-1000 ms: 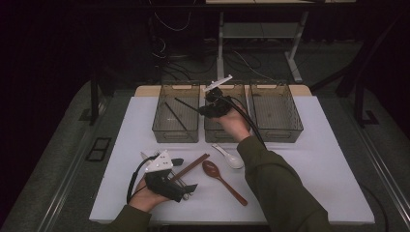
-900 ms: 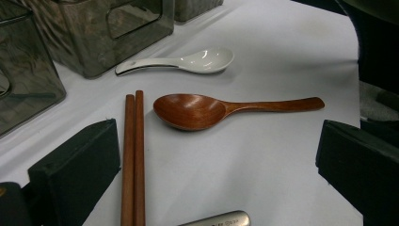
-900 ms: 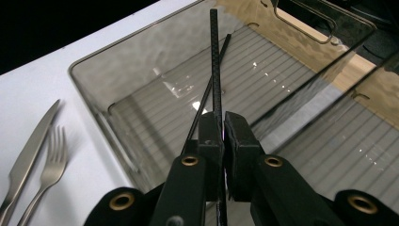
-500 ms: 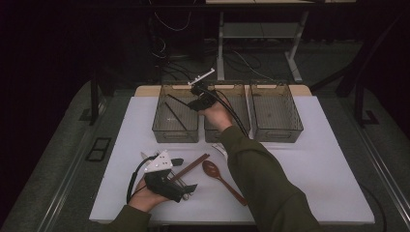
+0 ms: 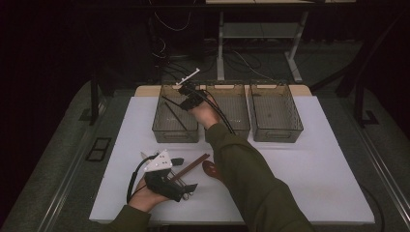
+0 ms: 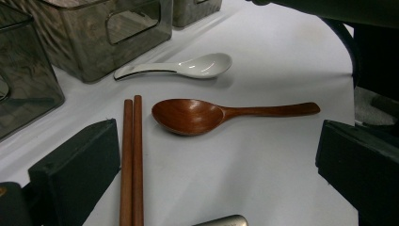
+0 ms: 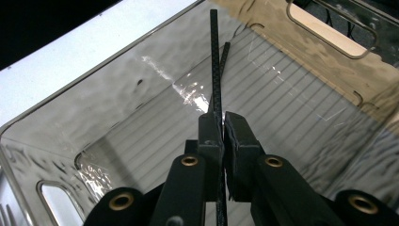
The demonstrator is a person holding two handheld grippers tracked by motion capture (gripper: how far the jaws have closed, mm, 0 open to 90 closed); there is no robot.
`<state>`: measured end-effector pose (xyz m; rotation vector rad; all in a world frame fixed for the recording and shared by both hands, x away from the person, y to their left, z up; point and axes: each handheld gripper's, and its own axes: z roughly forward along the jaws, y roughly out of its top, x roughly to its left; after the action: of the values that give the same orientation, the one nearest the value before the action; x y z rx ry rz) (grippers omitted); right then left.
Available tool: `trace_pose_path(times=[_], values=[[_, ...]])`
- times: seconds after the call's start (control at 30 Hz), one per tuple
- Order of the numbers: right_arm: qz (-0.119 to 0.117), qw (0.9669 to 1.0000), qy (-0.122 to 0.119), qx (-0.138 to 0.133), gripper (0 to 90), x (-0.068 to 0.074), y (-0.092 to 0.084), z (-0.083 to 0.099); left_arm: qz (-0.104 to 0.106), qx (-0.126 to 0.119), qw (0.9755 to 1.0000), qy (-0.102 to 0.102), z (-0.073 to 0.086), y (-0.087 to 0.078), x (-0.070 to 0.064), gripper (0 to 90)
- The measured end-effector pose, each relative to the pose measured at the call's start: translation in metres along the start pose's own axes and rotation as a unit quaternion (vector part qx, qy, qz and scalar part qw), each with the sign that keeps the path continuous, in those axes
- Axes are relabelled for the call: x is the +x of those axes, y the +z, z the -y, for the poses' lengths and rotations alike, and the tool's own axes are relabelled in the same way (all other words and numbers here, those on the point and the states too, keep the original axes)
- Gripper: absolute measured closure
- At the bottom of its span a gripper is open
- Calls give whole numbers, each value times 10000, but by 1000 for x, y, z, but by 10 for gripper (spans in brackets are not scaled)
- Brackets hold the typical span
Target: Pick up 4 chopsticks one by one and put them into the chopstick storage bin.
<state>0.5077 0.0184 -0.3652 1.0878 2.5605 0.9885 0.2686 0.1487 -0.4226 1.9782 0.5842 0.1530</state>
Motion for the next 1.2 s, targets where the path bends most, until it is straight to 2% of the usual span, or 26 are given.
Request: trace_pose_path(times=[0.1,0.17,0.5,0.6,0.8,0.9,1.03,1.2], values=[[87,9999,-59,73,848,3,4,-2,6,4,10000,17,0,0,-1,0],[137,9999,-60,24,772,3,4,-2,9,-3,10000,25,0,0,-1,0],[-97,9997,-96,-210,570,1,-10,-1,10,20,10000,44,0,1,0,0],[-214,9992,-176,-283,495,1,-15,2,-12,33,10000,8,0,0,-1,0],[-467,9976,-243,-460,413,-2,-32,15,-18,54,10000,37,0,0,-1,0],[-620,9964,-249,-522,341,-4,-41,25,-28,57,10000,23,1,0,-1,0],[-624,9960,-304,-557,277,-5,-55,39,-38,66,10000,25,0,0,-1,0],[-688,9948,-274,-701,245,-12,-70,55,-72,95,9999,56,1,0,0,0]])
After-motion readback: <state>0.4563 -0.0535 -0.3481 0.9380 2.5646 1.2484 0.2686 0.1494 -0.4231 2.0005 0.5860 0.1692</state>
